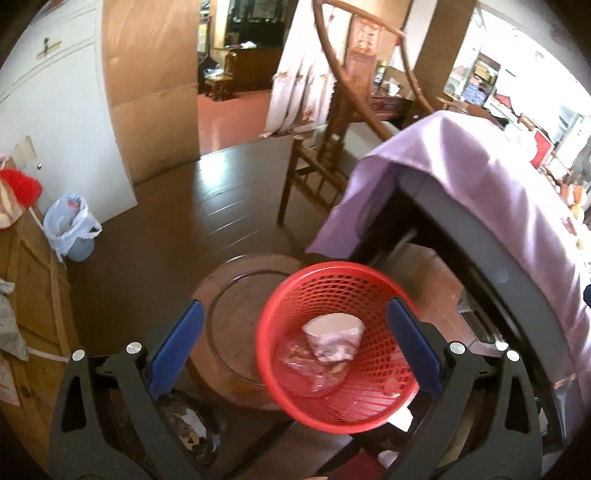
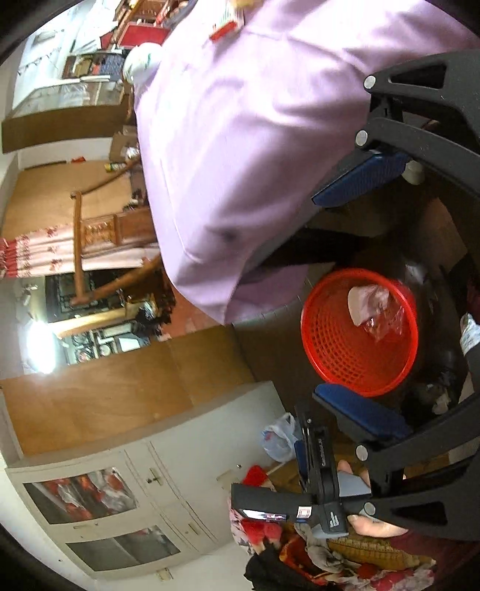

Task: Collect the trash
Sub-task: 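Raise both tools back over the table toward the remaining trash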

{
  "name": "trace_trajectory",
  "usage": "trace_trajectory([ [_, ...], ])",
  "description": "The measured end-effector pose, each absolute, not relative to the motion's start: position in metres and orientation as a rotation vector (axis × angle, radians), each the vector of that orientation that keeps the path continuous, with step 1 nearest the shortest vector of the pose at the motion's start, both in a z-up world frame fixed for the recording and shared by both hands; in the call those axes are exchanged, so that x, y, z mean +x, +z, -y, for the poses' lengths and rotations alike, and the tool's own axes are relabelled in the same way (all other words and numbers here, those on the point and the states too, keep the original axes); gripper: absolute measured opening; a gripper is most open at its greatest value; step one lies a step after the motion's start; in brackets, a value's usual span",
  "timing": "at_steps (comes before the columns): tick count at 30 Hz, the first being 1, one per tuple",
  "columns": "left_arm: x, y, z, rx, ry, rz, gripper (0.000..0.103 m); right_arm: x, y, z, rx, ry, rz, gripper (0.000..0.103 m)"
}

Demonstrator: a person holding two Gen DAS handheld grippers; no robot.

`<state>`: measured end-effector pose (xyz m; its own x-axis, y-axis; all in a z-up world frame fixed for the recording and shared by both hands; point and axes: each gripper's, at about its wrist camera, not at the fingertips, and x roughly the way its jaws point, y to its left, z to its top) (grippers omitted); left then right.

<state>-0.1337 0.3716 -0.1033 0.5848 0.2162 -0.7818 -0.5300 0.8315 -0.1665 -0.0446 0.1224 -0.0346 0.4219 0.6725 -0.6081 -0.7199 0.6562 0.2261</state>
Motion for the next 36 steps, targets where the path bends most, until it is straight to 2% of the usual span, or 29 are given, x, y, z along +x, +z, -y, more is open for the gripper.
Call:
trace_trajectory([
  [12,-0.117,-0.059,-0.292,-0.287,0.316,-0.788,0.096,-0.048,-0.007,-0.006,0.045,0.702,-0.596,0.096],
  [21,-0.083,-0.041,-0.212,-0.177,0.174,-0.804,0.096,-0.046,-0.011,0.112,0.153,0.474,-0.531,0.097],
  [36,0.038,-0.002,0.024,0.108,-0.277,-0.737,0.096,-0.038,-0.052,0.242,0.301,0.163,-0.527,0.097],
])
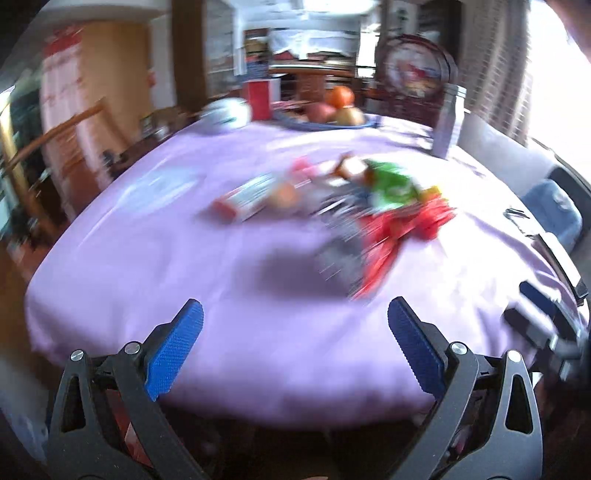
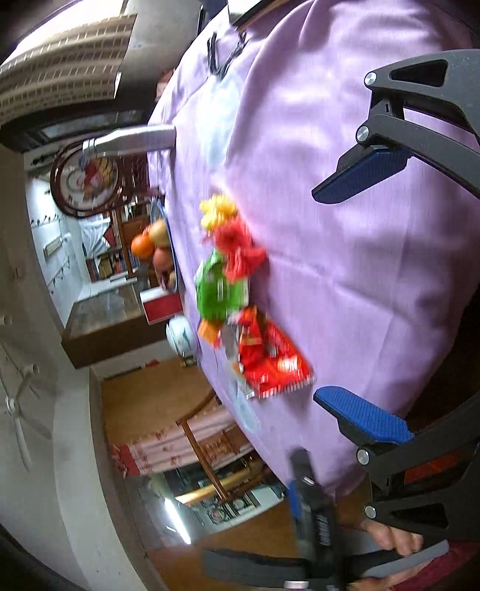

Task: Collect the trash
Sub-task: 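Raise both tools back over the table toward the remaining trash, then grasp the red snack bag with the left gripper while the right gripper grasps the red mesh net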

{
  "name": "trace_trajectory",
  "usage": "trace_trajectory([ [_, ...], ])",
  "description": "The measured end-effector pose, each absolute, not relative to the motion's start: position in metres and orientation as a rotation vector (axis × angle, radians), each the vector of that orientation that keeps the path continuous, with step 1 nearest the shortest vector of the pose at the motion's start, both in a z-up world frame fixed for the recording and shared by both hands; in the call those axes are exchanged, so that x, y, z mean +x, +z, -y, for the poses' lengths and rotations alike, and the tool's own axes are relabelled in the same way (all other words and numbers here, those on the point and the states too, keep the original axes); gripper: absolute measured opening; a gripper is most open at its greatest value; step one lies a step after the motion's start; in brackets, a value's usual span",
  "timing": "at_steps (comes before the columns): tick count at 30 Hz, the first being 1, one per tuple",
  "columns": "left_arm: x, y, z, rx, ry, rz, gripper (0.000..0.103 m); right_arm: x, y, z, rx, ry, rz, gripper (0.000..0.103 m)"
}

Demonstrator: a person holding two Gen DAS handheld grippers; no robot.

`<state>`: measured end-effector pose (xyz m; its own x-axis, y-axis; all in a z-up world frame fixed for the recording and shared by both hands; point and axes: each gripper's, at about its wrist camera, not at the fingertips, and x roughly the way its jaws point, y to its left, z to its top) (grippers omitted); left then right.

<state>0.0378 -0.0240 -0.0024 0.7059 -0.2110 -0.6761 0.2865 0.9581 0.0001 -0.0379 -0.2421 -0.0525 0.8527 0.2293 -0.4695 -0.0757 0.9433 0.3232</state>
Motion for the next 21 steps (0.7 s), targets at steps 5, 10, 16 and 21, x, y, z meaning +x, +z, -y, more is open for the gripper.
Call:
trace_trajectory([
  [5,0.09,-0.006,0.1,0.196,-0.329,-0.758,0.096,-0.04,-0.057,0.259,0.298,0.12,-0.517,0.097],
  [10,0.126,-0.023,0.129,0.244,-0.263,-0.796,0.096,-0.042,-0.058,0.27,0.293,0.102,-0.514,0.097],
  [16,0.139,-0.043,0.068,0.255,-0.131,-0.867,0.096,-0.042,-0.06,0.273,0.301,0.114,-0.515,0.097],
  [21,0.127,-0.036,-0.011,0.163,-0.064,-0.861,0.096,-0.038,-0.061,0.265,0.321,0.15,-0.521,0.097],
])
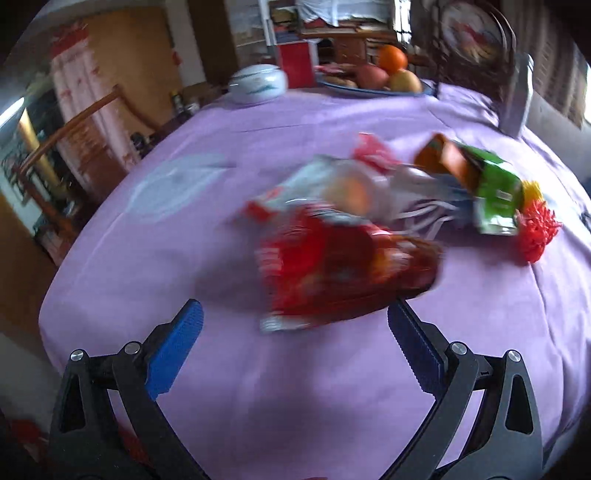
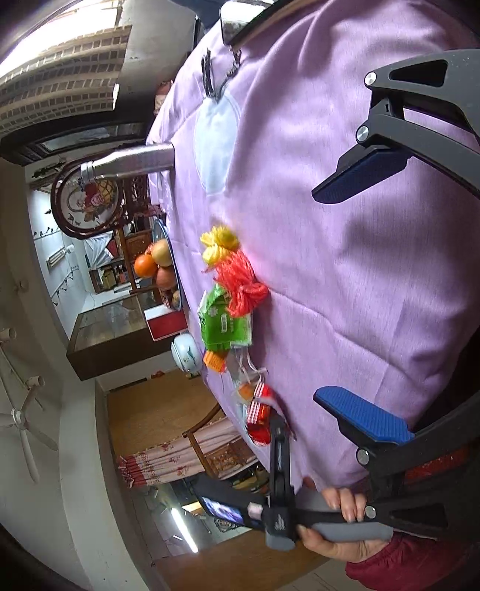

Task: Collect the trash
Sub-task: 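Grasp the red snack bag with the left gripper while the right gripper grasps the red mesh net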

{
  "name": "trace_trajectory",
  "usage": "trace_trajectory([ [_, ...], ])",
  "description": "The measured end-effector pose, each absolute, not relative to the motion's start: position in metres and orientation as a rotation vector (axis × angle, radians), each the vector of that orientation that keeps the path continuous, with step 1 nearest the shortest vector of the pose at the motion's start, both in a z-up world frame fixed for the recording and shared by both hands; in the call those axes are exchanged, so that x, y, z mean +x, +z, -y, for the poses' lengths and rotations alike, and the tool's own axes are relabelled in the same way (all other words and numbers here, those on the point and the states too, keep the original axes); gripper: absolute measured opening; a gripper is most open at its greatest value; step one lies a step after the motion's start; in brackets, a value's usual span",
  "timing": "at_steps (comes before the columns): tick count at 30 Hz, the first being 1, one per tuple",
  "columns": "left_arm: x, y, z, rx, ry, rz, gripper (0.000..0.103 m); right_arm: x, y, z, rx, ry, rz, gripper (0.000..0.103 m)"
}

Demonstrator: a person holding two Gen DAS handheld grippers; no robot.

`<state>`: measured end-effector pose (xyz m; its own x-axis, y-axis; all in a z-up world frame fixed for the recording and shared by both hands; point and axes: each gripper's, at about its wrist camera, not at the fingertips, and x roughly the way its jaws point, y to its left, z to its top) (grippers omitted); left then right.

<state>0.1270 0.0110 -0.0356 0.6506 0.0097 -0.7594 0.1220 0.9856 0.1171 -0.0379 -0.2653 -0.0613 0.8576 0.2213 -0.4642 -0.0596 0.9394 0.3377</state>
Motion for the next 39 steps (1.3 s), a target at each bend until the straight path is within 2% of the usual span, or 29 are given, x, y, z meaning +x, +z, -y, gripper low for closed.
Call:
trace_trajectory([
  [6,0.109,-0.031,-0.015,0.142,-0.156,-0.782,0.096,-0.035,-0.06,0.245,0.286,0.175,-0.54,0.097],
  [12,0.117,-0.027,0.03,0.196,-0.174,-0.728,0.096,-0.035,-0.055,0.232,0.252,0.174,-0.55,0.097],
  [16,0.152,-0.036,0.038,0.182,-0.136,-0.822,0.096,-0.036,-0.052,0.228,0.222,0.17,-0.553,0.097],
  [21,0.177,-0.051,-0.001,-0.078,-0.266,-0.98,0.097,-0.03,-0.046,0.23,0.219,0.172,-0.554,0.097],
  [35,0.172,-0.05,-0.011,-0.128,-0.263,-0.941,0.096,0.075,-0.029,0.251,0.274,0.17,-0.715,0.097],
  [39,0.172,-0.049,-0.015,-0.144,-0.27,-0.935,0.093,0.102,-0.039,0.254,0.334,0.176,-0.781,0.086],
])
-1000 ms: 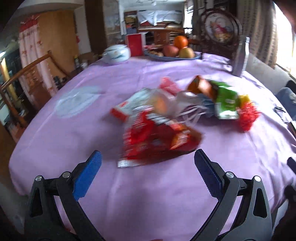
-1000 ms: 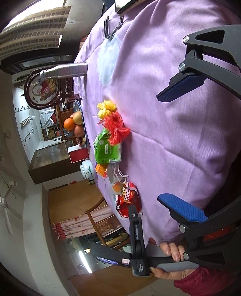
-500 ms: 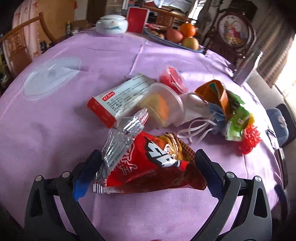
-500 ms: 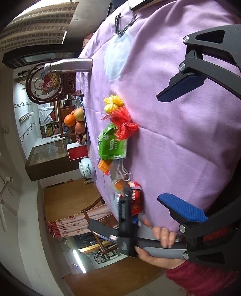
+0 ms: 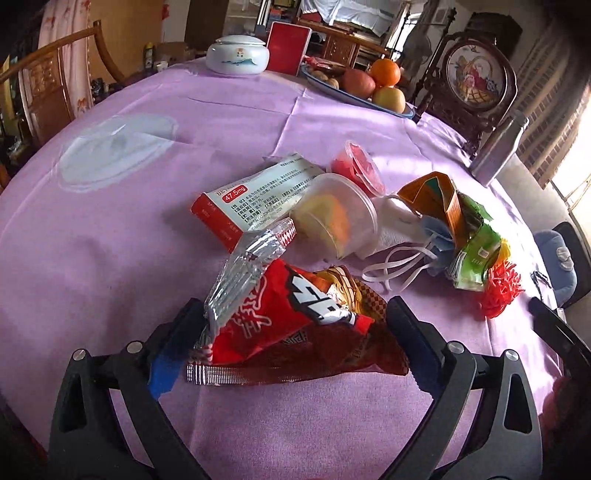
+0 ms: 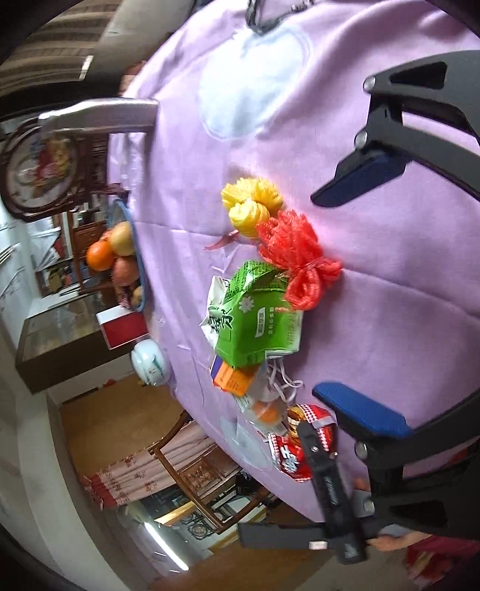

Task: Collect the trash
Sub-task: 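Grasp the red snack bag with the left gripper while the right gripper grasps the red mesh net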

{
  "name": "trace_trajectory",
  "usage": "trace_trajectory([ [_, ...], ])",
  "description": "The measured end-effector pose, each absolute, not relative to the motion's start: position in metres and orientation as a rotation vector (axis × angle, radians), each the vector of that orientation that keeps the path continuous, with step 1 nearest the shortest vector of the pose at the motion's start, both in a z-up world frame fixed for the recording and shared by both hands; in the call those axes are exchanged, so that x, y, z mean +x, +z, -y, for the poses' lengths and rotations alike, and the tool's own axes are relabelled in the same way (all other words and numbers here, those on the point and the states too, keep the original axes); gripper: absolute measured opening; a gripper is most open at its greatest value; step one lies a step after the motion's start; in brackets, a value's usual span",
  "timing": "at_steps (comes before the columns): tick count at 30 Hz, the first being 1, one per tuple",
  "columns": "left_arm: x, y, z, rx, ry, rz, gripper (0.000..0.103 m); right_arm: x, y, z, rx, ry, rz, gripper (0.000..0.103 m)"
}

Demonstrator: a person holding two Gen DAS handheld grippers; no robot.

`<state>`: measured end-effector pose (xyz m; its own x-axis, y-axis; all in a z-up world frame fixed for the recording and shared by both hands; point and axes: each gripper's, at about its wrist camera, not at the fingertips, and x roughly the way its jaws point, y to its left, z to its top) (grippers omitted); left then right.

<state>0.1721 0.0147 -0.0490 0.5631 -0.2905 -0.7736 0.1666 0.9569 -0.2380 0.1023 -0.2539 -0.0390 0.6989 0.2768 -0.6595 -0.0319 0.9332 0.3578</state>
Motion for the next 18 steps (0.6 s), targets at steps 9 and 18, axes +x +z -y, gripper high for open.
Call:
trace_trajectory([
  [9,0.167,-0.047,-0.015,-0.156,-0.338,-0.903,0.074,0.104,-0.049,0.267,0.438,0.161,-0.797,0.012],
  [18,0.124,-0.041,-0.018,-0.131,-0.36,-0.822,0.061,0.07,-0.037,0.268,0.351,0.161,-0.753,0.056],
])
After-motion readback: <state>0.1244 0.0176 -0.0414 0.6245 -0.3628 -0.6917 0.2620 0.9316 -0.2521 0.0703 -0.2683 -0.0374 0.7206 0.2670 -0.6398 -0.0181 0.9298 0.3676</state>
